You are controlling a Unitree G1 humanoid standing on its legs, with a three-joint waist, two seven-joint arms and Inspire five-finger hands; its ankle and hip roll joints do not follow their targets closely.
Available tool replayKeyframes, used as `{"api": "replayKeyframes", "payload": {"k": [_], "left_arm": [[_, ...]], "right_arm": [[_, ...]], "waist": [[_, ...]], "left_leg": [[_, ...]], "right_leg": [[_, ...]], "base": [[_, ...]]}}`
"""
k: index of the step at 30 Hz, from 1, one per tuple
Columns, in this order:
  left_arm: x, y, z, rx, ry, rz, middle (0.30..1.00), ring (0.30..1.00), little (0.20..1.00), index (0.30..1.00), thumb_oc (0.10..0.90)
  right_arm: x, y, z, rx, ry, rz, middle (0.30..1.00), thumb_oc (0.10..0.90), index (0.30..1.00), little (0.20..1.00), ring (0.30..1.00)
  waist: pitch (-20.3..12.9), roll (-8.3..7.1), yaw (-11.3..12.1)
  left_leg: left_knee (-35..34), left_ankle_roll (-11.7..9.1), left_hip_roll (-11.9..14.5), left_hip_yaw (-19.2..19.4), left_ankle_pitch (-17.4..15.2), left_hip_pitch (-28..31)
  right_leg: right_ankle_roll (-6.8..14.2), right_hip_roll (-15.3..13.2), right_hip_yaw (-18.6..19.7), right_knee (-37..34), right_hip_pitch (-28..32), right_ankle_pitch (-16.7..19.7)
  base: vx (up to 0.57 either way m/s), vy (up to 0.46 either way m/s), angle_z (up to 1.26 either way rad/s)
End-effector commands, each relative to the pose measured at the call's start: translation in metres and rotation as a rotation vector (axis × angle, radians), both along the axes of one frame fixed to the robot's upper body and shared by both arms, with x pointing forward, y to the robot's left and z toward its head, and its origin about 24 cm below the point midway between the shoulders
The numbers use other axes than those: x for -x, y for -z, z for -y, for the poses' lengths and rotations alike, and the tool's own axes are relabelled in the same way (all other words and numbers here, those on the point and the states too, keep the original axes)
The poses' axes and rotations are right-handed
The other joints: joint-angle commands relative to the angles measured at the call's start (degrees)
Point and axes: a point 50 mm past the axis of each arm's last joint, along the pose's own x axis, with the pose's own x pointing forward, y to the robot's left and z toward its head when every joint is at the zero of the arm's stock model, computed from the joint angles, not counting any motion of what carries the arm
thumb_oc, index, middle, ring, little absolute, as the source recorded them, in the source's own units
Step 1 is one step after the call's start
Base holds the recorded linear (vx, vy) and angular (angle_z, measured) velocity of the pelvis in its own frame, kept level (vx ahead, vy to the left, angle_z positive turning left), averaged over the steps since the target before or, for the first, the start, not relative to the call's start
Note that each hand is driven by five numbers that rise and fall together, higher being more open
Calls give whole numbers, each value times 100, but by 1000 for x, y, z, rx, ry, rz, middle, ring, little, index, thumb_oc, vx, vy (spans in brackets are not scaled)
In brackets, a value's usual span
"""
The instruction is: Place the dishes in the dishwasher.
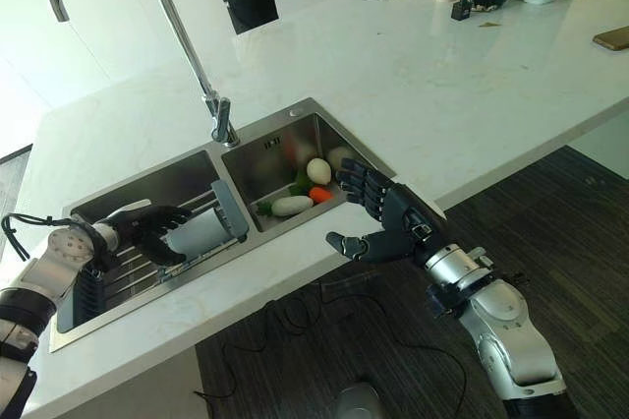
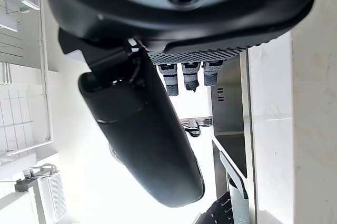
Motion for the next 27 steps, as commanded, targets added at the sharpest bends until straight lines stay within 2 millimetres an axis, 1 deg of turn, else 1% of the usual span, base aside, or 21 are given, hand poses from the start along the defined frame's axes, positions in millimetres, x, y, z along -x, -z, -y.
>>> {"api": "replayKeyframes", "payload": {"k": [1,9,13,14,15,16,17,18,19,20,27], "left_arm": [[-24,-55,4,-28,21,190,900,900,900,900,800],[-24,-51,2,-34,15,172,900,900,900,900,800],[-25,-51,2,-36,12,170,900,900,900,900,800],[-25,-52,2,-28,13,171,900,900,900,900,800],[-26,-53,2,-28,11,172,900,900,900,900,800],[-26,-53,3,-26,11,172,900,900,900,900,800],[-26,-52,3,-23,11,168,900,900,900,900,800],[-26,-52,2,-22,9,168,900,900,900,900,800],[-26,-48,3,-20,7,157,900,900,900,900,800],[-26,-48,3,-21,4,155,900,900,900,900,800],[-23,-37,-2,-18,-27,116,900,900,900,900,800]], "right_arm": [[-5,-53,-7,-55,-68,261,900,800,900,900,900],[-6,-52,-9,-60,-71,258,900,800,900,900,900],[-6,-53,-8,-53,-79,258,900,800,900,900,900],[-6,-53,-7,-51,-77,257,900,800,900,900,900],[-6,-54,-8,-51,-79,258,900,800,900,900,900],[-6,-53,-8,-50,-79,258,900,800,900,900,900],[-6,-53,-8,-49,-79,256,900,800,900,900,900],[-5,-53,-8,-49,-81,257,900,800,900,900,900],[-5,-53,-7,-48,-81,255,900,800,900,900,900],[-5,-53,-7,-48,-81,256,900,800,900,900,900],[-4,-52,-7,-42,-84,249,900,800,900,900,900]], "waist": [[-282,-48,-5],[-286,-74,-17],[-279,-53,-64],[-291,-21,-71],[-267,-43,-87],[-264,-41,-92],[-286,-13,-87],[-263,-34,-104],[-283,-3,-112],[-260,-27,-127],[-257,6,-171]], "left_leg": [[794,-47,204,-431,-1045,-165],[794,-39,223,-380,-1044,-161],[794,-42,224,-352,-1041,-149],[794,-63,192,-431,-1179,-78],[794,-43,223,-340,-1044,-130],[794,-41,223,-335,-1044,-127],[794,-61,195,-415,-1177,-68],[794,-42,226,-324,-1040,-121],[794,-61,192,-398,-1173,-55],[794,-40,222,-308,-1039,-109],[794,-30,208,-280,-1047,-92]], "right_leg": [[533,-143,-193,-71,374,-578],[512,-110,-206,-71,364,-587],[503,-90,-169,-71,361,-592],[563,-101,-131,-71,437,-711],[510,-91,-166,-71,376,-595],[508,-87,-162,-71,377,-596],[561,-91,-120,-71,437,-708],[507,-83,-153,-71,376,-593],[559,-90,-104,-71,441,-706],[507,-80,-137,-71,380,-591],[511,-72,-89,-71,375,-593]], "base": [[-5,-11,-3],[-6,-7,-5],[24,14,-1],[7,14,-4],[6,11,-4],[0,0,0],[4,0,-5],[101,44,-6],[-77,-37,-7],[13,2,-7],[10,5,-3]]}}
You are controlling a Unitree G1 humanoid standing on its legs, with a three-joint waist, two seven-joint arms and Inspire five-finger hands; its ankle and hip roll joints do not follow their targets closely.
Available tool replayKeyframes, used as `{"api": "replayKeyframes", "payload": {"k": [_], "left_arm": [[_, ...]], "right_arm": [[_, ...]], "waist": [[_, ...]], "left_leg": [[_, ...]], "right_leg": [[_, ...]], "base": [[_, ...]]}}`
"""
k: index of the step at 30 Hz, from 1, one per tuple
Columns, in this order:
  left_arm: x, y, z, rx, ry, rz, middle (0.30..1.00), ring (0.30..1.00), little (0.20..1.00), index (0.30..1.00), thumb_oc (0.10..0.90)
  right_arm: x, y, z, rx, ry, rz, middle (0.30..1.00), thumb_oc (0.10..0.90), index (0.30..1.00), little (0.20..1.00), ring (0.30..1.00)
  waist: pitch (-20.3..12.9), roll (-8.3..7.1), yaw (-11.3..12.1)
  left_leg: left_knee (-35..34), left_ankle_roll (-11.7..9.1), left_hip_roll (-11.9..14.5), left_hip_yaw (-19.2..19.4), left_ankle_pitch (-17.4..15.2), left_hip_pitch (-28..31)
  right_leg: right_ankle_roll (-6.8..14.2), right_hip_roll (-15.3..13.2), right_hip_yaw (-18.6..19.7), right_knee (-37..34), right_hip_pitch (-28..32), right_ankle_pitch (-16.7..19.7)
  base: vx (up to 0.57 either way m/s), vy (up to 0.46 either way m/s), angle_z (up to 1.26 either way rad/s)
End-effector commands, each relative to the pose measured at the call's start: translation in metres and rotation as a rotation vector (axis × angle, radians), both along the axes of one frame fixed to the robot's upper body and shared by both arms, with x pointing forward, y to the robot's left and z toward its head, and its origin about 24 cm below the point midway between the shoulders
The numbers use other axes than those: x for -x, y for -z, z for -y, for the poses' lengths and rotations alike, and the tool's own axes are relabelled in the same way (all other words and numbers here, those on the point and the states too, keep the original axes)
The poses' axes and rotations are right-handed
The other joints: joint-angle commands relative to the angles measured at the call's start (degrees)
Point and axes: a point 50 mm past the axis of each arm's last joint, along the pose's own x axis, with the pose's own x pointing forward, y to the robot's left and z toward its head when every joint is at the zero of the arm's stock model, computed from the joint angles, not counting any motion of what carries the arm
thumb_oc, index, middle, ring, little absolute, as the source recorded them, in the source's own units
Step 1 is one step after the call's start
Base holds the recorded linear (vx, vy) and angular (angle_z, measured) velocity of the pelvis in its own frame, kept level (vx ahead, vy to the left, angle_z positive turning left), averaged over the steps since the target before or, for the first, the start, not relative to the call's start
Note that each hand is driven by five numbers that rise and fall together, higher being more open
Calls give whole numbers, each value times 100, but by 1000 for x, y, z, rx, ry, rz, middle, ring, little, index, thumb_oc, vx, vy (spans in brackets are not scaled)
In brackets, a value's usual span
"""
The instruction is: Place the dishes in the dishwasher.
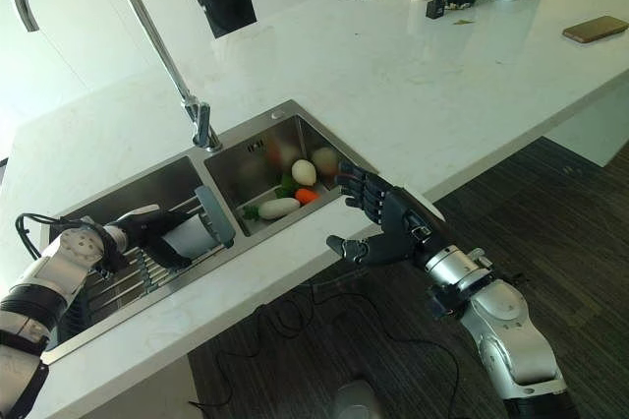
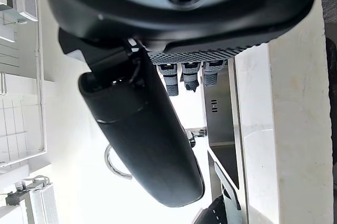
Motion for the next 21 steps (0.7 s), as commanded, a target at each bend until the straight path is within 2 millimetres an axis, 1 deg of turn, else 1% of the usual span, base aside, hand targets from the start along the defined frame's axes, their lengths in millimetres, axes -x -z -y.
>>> {"api": "replayKeyframes", "payload": {"k": [1,6,7,8,9,10,15,17,18,20,21], "left_arm": [[-18,-48,-8,-26,-26,170,900,900,900,900,800],[-16,-42,-12,-33,-40,134,900,900,900,900,800],[-15,-41,-14,-36,-44,126,900,900,900,900,800],[-15,-41,-14,-41,-46,120,900,900,900,900,800],[-15,-40,-14,-45,-47,116,900,900,900,900,800],[-15,-40,-16,-51,-53,112,900,900,900,900,800],[-13,-39,-20,-53,-70,99,900,900,900,900,800],[-13,-40,-21,-54,-73,97,900,900,900,900,800],[-13,-39,-21,-55,-74,93,900,900,900,900,800],[-11,-38,-23,-57,-76,87,900,900,900,900,800],[-11,-38,-24,-58,-79,86,900,900,900,900,800]], "right_arm": [[-3,-56,-9,-52,-74,276,900,800,900,900,900],[-3,-57,-9,-43,-78,269,900,800,900,900,900],[-3,-57,-10,-42,-80,271,900,800,900,900,900],[-3,-57,-10,-41,-79,271,900,800,900,900,900],[-3,-57,-9,-39,-77,268,900,800,900,900,900],[-3,-57,-10,-40,-77,269,900,800,900,900,900],[-4,-57,-10,-37,-79,270,900,800,900,900,900],[-4,-57,-10,-35,-77,270,900,800,900,900,900],[-4,-57,-10,-32,-74,270,900,800,900,900,900],[-4,-57,-10,-31,-73,271,900,800,900,900,900],[-4,-57,-10,-32,-73,273,900,800,900,900,900]], "waist": [[-354,32,-6],[-324,53,-42],[-308,29,-52],[-303,23,-51],[-331,41,-35],[-307,2,-38],[-279,-20,-13],[-275,-29,-1],[-293,-11,18],[-287,-15,34],[-263,-41,29]], "left_leg": [[857,36,122,-511,-1131,-272],[857,42,104,-512,-1144,-254],[857,59,140,-422,-994,-329],[857,59,139,-427,-992,-334],[857,41,104,-522,-1127,-288],[857,61,143,-436,-984,-347],[857,60,136,-483,-963,-377],[857,62,132,-491,-962,-382],[857,40,102,-581,-1098,-329],[857,41,103,-585,-1100,-329],[857,60,138,-499,-964,-385]], "right_leg": [[592,-197,-195,-72,353,-675],[605,-207,-167,-72,367,-687],[544,-192,-181,-72,283,-556],[547,-192,-174,-72,282,-552],[599,-201,-136,-72,333,-664],[545,-192,-183,-72,276,-549],[536,-201,-200,-72,268,-540],[538,-201,-206,-72,267,-536],[593,-214,-180,-72,329,-651],[594,-220,-196,-72,333,-656],[542,-214,-237,-72,274,-541]], "base": [[101,57,-5],[5,13,0],[-89,-28,-4],[-4,7,-5],[1,0,-6],[0,0,0],[-17,-8,0],[36,18,0],[73,36,2],[-15,-4,2],[-107,-46,1]]}}
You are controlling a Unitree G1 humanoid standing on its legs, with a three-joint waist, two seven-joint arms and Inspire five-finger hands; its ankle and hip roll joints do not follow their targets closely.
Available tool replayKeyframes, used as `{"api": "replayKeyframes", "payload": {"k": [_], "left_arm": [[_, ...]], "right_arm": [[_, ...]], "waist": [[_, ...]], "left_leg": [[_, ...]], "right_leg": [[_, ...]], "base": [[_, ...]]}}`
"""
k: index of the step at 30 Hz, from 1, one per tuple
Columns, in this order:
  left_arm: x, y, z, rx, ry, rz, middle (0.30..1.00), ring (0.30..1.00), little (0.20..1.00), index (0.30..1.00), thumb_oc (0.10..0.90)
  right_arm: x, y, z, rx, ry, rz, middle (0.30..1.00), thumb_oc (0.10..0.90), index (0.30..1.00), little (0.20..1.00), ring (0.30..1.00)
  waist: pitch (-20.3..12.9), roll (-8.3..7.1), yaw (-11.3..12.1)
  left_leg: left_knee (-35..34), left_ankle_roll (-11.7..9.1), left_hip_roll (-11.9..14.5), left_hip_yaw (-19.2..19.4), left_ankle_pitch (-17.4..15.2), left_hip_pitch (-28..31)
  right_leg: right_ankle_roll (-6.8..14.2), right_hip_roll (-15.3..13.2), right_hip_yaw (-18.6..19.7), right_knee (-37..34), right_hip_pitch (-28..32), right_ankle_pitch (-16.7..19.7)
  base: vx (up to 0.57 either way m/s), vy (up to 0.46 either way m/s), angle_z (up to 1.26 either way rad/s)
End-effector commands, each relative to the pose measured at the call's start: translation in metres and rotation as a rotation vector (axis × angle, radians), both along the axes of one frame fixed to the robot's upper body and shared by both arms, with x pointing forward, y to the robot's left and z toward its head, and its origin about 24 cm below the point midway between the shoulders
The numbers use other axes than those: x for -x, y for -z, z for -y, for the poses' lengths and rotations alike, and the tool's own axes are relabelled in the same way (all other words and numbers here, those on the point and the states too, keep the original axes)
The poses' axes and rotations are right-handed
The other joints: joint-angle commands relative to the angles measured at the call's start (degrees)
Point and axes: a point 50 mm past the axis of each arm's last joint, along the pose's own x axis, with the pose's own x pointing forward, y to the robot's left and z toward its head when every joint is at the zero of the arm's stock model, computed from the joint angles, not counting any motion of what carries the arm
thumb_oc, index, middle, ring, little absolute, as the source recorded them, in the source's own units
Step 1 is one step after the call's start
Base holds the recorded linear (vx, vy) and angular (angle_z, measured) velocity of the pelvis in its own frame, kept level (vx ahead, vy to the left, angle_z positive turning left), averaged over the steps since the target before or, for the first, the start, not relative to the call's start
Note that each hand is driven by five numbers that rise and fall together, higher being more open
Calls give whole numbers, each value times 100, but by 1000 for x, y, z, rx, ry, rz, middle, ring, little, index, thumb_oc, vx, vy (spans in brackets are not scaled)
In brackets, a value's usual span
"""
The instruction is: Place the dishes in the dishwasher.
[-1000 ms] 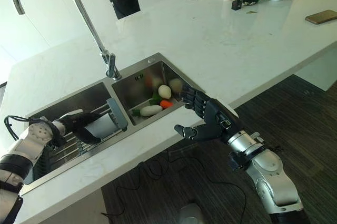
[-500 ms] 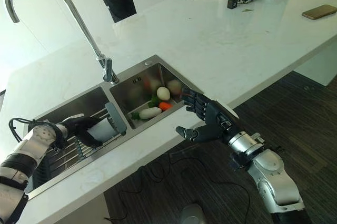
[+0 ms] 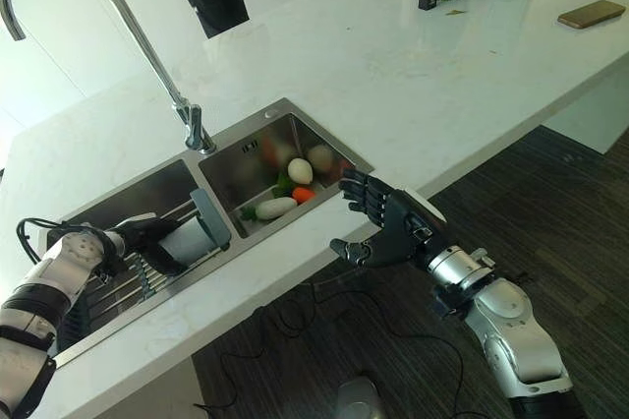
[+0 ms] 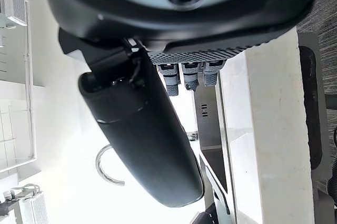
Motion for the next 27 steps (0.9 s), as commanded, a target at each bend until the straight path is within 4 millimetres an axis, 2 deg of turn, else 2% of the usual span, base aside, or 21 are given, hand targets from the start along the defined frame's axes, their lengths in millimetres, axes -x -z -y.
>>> {"api": "replayKeyframes", "payload": {"k": [1,2,5,6,8,9,10,13,14,19,20,23,24,25,26,27], "left_arm": [[-10,-45,-20,-51,-52,133,900,900,900,900,800],[-9,-45,-21,-52,-53,128,900,900,900,900,800],[-8,-45,-24,-56,-57,120,900,900,900,900,800],[-7,-44,-26,-57,-61,115,900,900,900,900,800],[-6,-43,-27,-64,-63,109,900,900,900,900,800],[-5,-42,-28,-68,-65,103,900,900,900,900,800],[-4,-41,-29,-75,-68,91,900,900,900,900,800],[-3,-39,-30,-82,-66,75,900,900,900,900,800],[-3,-38,-30,-83,-64,71,900,900,900,900,800],[-1,-34,-30,-95,-63,46,900,900,900,900,800],[-1,-32,-29,-93,-61,40,900,900,900,900,800],[0,-31,-29,-94,-59,29,900,900,900,900,800],[-1,-31,-29,-89,-58,33,606,606,606,606,604],[-1,-31,-28,-86,-58,33,521,521,521,521,547],[-2,-32,-27,-91,-48,57,300,300,300,300,400],[-3,-32,-26,-85,-49,64,300,300,300,300,400]], "right_arm": [[-3,-57,-14,-63,-77,298,900,800,900,900,900],[-3,-57,-13,-61,-76,298,900,800,900,900,900],[-4,-57,-13,-59,-75,300,900,800,900,900,900],[-3,-57,-13,-60,-76,300,900,800,900,900,900],[-3,-57,-13,-61,-75,301,900,800,900,900,900],[-4,-57,-13,-60,-75,300,900,800,900,900,900],[-4,-58,-13,-58,-79,300,900,800,900,900,900],[-4,-58,-14,-58,-79,301,900,800,900,900,900],[-4,-58,-14,-58,-79,301,900,800,900,900,900],[-4,-59,-16,-59,-87,304,900,800,900,900,900],[-4,-58,-16,-61,-87,302,900,800,900,900,900],[-4,-59,-17,-65,-89,302,900,800,900,900,900],[-4,-59,-17,-68,-90,303,900,800,900,900,900],[-4,-59,-17,-69,-90,304,900,800,900,900,900],[-5,-59,-18,-72,-91,306,900,800,900,900,900],[-5,-59,-18,-73,-91,306,900,800,900,900,900]], "waist": [[-340,-163,131],[-360,-138,149],[-359,-131,168],[-341,-155,161],[-345,-157,176],[-362,-133,192],[-345,-148,190],[-336,-143,200],[-356,-119,214],[-328,-145,196],[-361,-128,208],[-361,-140,208],[-359,-145,208],[-355,-148,207],[-328,-174,195],[-328,-179,194]], "left_leg": [[938,83,182,-419,-952,-446],[938,63,148,-509,-1091,-395],[938,61,145,-516,-1085,-400],[938,82,180,-427,-947,-450],[938,79,180,-432,-945,-455],[938,55,148,-523,-1078,-397],[938,71,184,-435,-937,-450],[938,69,182,-441,-926,-457],[938,46,148,-532,-1059,-404],[938,64,184,-448,-921,-464],[938,41,154,-531,-1060,-410],[938,46,159,-525,-1065,-402],[938,47,162,-523,-1064,-400],[938,47,165,-521,-1067,-397],[938,68,199,-430,-930,-452],[938,67,201,-427,-930,-453]], "right_leg": [[541,-193,-219,-97,245,-510],[593,-202,-189,-97,304,-627],[592,-207,-205,-97,308,-630],[540,-201,-252,-97,253,-516],[539,-203,-263,-97,255,-519],[592,-212,-233,-97,319,-633],[536,-212,-291,-97,267,-525],[534,-213,-299,-97,268,-526],[586,-220,-263,-97,330,-640],[529,-200,-296,-97,264,-525],[582,-206,-259,-97,324,-644],[580,-200,-262,-97,328,-643],[578,-198,-263,-97,329,-643],[577,-199,-266,-97,330,-643],[520,-188,-305,-97,269,-526],[521,-189,-306,-97,268,-525]], "base": [[0,0,0],[64,44,-2],[-11,0,-1],[-99,-48,0],[-10,-7,1],[0,0,0],[0,0,0],[-6,0,2],[80,40,-2],[-26,-11,0],[92,31,-1],[31,9,-1],[0,0,0],[-90,-51,-1],[-91,-48,0],[-89,-50,1]]}}
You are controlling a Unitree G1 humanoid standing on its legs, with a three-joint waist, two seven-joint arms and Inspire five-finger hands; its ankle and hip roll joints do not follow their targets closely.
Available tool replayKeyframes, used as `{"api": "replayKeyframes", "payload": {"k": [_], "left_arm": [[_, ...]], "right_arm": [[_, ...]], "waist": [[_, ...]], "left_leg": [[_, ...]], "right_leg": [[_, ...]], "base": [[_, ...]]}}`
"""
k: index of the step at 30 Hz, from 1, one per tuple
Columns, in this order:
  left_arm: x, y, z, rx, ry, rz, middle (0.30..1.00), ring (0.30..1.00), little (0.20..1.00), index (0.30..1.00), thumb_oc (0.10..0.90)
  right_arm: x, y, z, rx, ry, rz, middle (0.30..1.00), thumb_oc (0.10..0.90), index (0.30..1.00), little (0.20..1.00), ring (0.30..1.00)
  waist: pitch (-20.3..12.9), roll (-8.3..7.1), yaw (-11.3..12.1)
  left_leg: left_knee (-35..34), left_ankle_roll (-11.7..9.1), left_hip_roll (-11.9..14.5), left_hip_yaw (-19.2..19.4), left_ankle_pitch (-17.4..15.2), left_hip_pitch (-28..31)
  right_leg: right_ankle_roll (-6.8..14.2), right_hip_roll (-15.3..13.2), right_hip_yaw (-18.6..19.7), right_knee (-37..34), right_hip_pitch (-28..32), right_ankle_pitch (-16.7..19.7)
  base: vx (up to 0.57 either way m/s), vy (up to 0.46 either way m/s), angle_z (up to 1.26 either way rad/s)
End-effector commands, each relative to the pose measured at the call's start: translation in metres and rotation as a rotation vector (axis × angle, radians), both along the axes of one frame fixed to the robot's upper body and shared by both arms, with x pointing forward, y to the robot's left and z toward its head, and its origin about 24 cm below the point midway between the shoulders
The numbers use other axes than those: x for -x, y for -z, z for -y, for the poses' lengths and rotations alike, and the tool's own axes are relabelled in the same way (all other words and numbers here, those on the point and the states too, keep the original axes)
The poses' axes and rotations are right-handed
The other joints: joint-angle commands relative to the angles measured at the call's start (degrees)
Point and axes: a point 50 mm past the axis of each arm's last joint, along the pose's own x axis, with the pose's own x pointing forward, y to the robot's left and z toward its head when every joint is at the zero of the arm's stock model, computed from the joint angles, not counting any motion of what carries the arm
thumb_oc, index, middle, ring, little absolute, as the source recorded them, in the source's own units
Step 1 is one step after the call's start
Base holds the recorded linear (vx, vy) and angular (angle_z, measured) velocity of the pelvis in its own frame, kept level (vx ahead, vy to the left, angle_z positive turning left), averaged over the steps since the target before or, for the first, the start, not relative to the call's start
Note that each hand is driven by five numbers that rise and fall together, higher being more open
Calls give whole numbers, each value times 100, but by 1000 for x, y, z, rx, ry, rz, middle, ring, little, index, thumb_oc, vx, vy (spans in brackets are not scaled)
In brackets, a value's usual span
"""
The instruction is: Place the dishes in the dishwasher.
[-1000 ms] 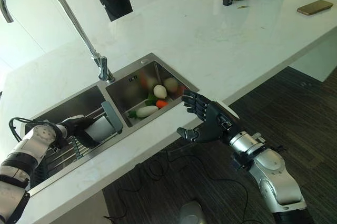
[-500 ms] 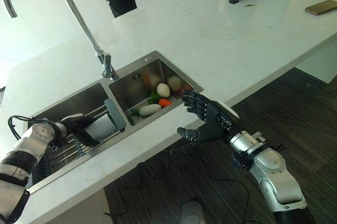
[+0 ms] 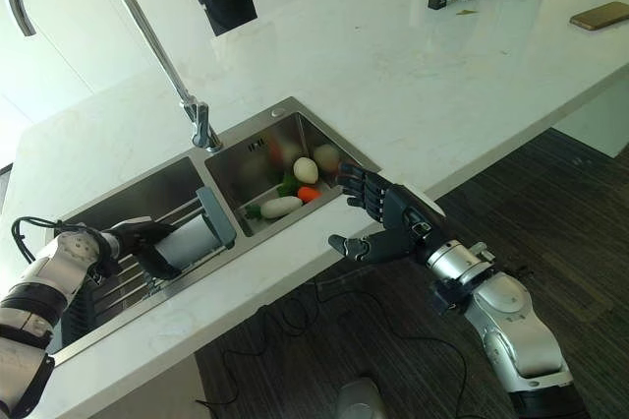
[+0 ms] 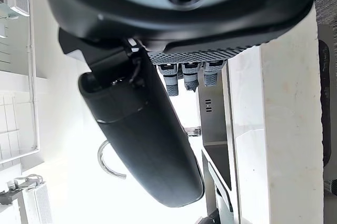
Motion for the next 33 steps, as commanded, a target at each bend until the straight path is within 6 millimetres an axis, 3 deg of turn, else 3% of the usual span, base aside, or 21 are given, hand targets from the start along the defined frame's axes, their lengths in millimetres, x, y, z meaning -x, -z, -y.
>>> {"api": "replayKeyframes", "payload": {"k": [1,2,4,5,6,9,10,11,13,14,22,26,33], "left_arm": [[-6,-32,-17,-29,-35,115,300,300,300,300,400],[-7,-33,-15,-22,-30,131,300,300,300,300,400],[-9,-36,-11,-14,-23,167,300,300,300,300,400],[-10,-37,-10,-8,-21,177,300,300,300,300,400],[-11,-40,-7,10,-20,213,300,300,300,300,400],[-11,-42,-5,40,-29,280,300,300,300,300,400],[-11,-42,-4,41,-28,281,300,300,300,300,400],[-11,-42,-4,45,-31,289,300,300,300,300,400],[-10,-43,-4,54,-39,326,300,300,300,300,400],[-9,-44,-5,54,-46,340,300,300,300,300,400],[-2,-56,-12,84,-83,491,300,300,300,300,400],[7,-77,-19,123,-117,665,300,300,300,300,400],[25,-120,-11,161,-115,981,300,300,300,300,400]], "right_arm": [[-1,-53,-16,-87,-84,285,900,800,900,900,900],[-1,-52,-15,-88,-82,283,900,800,900,900,900],[-1,-49,-15,-89,-81,279,900,800,900,900,900],[-1,-49,-15,-90,-79,278,900,800,900,900,900],[0,-49,-15,-93,-78,278,900,800,900,900,900],[2,-46,-14,-94,-74,274,900,800,900,900,900],[1,-45,-14,-94,-72,273,900,800,900,900,900],[2,-45,-14,-94,-73,274,900,800,900,900,900],[2,-45,-13,-96,-66,274,900,800,900,900,900],[2,-44,-13,-97,-66,274,900,800,900,900,900],[4,-44,-11,-100,-47,277,900,800,900,900,900],[5,-45,-9,-105,-28,288,900,800,900,900,900],[6,-45,-10,-124,16,310,900,800,900,900,900]], "waist": [[-356,-191,58],[-379,-175,70],[-364,-211,61],[-383,-191,72],[-352,-226,59],[-341,-229,61],[-362,-205,73],[-339,-226,64],[-359,-205,101],[-340,-232,103],[-329,-250,256],[-296,-288,411],[-259,-391,728]], "left_leg": [[817,60,183,-410,-911,-410],[817,37,157,-494,-1047,-358],[817,65,191,-409,-918,-409],[817,46,162,-495,-1054,-354],[817,72,193,-408,-919,-408],[817,73,191,-414,-915,-411],[817,51,158,-503,-1052,-357],[817,73,185,-420,-915,-414],[817,53,149,-527,-1059,-365],[817,75,177,-450,-922,-424],[817,58,155,-549,-899,-475],[817,40,136,-666,-882,-513],[817,6,119,-898,-843,-612]], "right_leg": [[582,-182,-297,-189,301,-566],[635,-182,-253,-189,358,-683],[578,-163,-278,-189,298,-570],[630,-173,-243,-189,361,-685],[576,-162,-271,-189,301,-569],[582,-167,-254,-189,296,-559],[635,-177,-218,-189,356,-673],[582,-171,-249,-189,294,-557],[648,-206,-223,-189,361,-672],[600,-207,-267,-189,301,-553],[596,-273,-373,-189,310,-552],[591,-327,-485,-189,353,-568],[580,-435,-723,-189,413,-588]], "base": [[93,26,-2],[96,23,-2],[13,-17,-4],[-78,-57,-1],[0,0,0],[6,-12,5],[0,0,0],[0,0,0],[1,-1,3],[0,0,0],[-14,-5,1],[-19,-1,12],[-30,-21,19]]}}
